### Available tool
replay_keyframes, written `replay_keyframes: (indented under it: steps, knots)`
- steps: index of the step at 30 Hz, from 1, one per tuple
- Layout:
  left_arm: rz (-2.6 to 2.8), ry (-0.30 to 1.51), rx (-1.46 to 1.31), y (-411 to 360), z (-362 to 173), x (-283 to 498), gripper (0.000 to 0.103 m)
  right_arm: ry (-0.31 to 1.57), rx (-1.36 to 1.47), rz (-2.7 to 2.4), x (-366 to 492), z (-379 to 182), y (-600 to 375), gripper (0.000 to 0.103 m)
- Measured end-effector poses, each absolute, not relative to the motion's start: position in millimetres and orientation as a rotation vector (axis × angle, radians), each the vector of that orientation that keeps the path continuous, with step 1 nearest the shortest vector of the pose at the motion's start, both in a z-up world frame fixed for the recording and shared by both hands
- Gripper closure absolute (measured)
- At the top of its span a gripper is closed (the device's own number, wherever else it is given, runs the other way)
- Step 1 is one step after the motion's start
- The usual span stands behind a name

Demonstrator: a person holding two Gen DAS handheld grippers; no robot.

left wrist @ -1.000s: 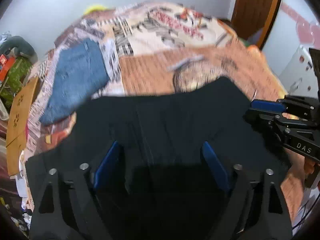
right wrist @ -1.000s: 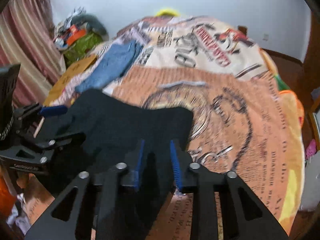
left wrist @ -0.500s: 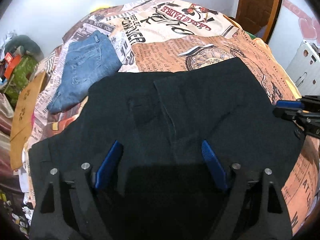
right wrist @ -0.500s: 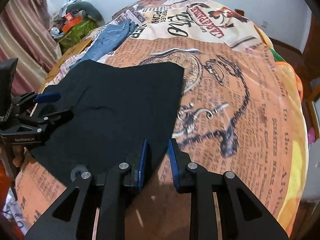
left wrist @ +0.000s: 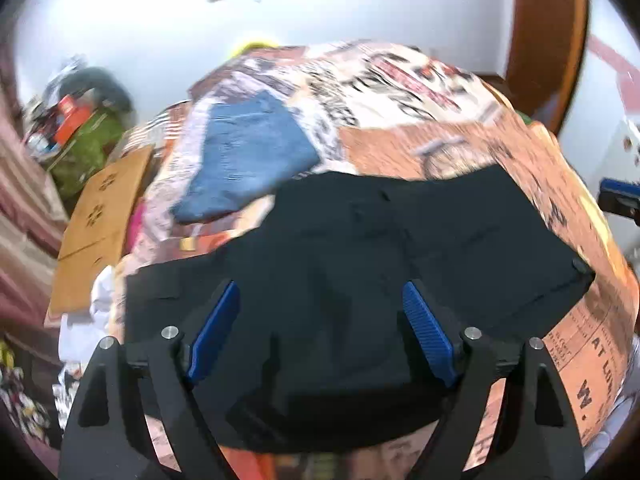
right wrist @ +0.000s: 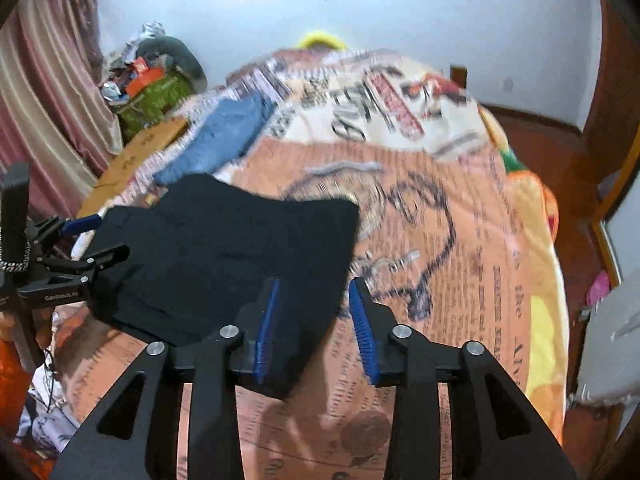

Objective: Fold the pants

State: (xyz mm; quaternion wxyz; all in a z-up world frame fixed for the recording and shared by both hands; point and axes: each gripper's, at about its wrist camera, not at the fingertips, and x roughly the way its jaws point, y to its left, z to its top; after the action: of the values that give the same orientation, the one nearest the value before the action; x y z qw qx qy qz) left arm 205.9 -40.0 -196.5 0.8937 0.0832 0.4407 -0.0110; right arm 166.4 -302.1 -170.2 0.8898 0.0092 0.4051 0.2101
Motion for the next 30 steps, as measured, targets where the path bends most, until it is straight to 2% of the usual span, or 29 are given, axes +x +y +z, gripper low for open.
replay_keyframes:
  steps: [3, 7, 13, 18, 30]
  knots:
    - [0.035, 0.874, 0.117, -15.4, -180.6, 195.5, 0.015, 0.797, 0.02, 0.457, 160.8, -156.0, -292.4, 0.068]
    - [0.106, 0.821, 0.063, 17.7, -163.9, 177.4, 0.014, 0.746, 0.02, 0.493, 153.0, -141.6, -275.6, 0.061]
    - [0.191, 0.817, 0.019, 63.1, -162.2, 152.9, 0.008, 0.73, 0.004, 0.543, 151.0, -136.4, -246.5, 0.06]
    - [0.235, 0.875, -0.062, 97.9, -183.4, 137.5, 0.006, 0.741, -0.039, 0.578, 151.7, -144.2, -219.1, 0.06]
    - [0.19, 1.085, -0.495, 152.9, -267.4, 107.5, 0.006, 0.907, -0.136, 0.593, 164.4, -196.6, -177.0, 0.06]
